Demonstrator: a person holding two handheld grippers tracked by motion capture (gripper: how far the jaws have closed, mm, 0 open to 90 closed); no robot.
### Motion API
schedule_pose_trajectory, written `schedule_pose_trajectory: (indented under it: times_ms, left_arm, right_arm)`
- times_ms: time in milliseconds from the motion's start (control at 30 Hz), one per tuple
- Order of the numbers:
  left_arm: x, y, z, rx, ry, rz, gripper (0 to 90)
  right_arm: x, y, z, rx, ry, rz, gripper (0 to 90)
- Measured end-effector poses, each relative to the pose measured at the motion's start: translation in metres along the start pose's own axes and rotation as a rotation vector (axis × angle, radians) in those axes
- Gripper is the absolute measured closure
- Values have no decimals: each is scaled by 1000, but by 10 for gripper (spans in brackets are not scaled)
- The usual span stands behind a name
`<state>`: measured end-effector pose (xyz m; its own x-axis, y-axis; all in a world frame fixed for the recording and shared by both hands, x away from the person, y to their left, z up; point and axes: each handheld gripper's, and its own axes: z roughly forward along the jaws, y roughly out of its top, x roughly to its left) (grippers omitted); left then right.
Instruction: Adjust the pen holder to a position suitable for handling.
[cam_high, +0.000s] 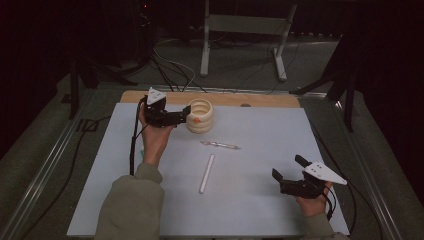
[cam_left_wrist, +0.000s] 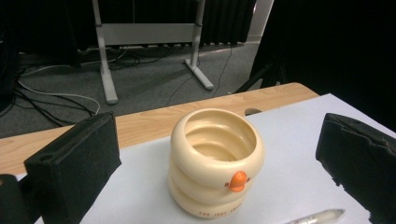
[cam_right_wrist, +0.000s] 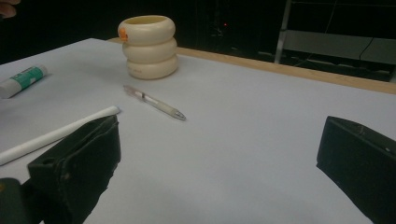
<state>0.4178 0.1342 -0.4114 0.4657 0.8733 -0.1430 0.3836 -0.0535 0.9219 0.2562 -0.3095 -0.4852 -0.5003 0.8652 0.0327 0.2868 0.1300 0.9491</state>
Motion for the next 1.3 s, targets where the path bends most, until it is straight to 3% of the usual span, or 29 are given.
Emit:
schedule_pose_trajectory:
  times_ms: [433,733,833,933,1000,1100,1300]
  left_arm:
    - [-3,1,27,25,17,-22,1]
    - [-2,-4,47,97,32,-58,17]
    - [-2,-5,54,142,29,-91,65]
    - [-1,-7,60,165,56,-123,162]
    - [-1,-10,63,178,89,-126,198]
    - [1,-15,69,196,98,-123,264]
    - [2,-24,80,228,93,-163,323]
  right_arm:
    - [0,0,-1,-3,0,13,0]
    - [-1,0,-1,-8,0,19,0]
    - [-2,0,-1,-6,2,18,0]
    - [-1,0,-1,-2,3,11,0]
    - [-1,0,-1,-4,6,11,0]
    - [-1,0,-1,-5,6,12,0]
    - [-2,0,-1,-7,6,16,0]
